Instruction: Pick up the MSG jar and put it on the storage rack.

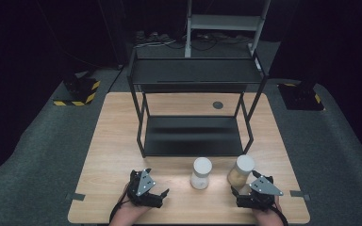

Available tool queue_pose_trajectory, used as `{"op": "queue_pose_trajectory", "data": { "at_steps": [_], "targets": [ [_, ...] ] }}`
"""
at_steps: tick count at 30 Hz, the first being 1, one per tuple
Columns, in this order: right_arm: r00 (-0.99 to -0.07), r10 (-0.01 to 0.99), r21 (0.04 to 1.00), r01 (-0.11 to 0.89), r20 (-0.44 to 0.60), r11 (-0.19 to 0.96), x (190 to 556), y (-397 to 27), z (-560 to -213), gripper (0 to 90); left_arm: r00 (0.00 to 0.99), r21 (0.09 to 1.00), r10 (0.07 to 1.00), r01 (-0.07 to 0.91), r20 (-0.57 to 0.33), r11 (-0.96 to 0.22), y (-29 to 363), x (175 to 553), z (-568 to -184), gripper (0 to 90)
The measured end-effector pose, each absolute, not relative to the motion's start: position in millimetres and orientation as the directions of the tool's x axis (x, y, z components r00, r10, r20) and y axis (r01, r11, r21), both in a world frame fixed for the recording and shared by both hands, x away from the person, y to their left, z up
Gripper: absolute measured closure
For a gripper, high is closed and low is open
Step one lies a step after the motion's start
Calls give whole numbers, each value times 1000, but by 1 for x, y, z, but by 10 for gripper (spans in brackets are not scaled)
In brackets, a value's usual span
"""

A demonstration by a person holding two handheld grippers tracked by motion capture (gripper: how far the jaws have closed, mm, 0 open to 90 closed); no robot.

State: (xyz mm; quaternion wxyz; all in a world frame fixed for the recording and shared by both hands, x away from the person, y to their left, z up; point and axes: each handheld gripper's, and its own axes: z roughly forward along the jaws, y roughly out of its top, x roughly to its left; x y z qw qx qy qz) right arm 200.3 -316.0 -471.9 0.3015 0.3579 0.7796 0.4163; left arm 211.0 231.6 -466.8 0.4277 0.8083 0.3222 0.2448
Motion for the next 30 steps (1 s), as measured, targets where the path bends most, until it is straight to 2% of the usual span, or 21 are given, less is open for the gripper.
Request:
{"op": "queue_pose_trajectory", "data": {
  "at_steps": [11,30],
  "targets": [
    [-562,804,857,303,-192,417,200,-313,-471,0,685,891,723,272,85,-363,232,207,-452,4],
    [-564,801,852,303,-200,427,200,-311,-471,0,713,921,696,210,85,-328,216,213,-435,4]
  ]
}}
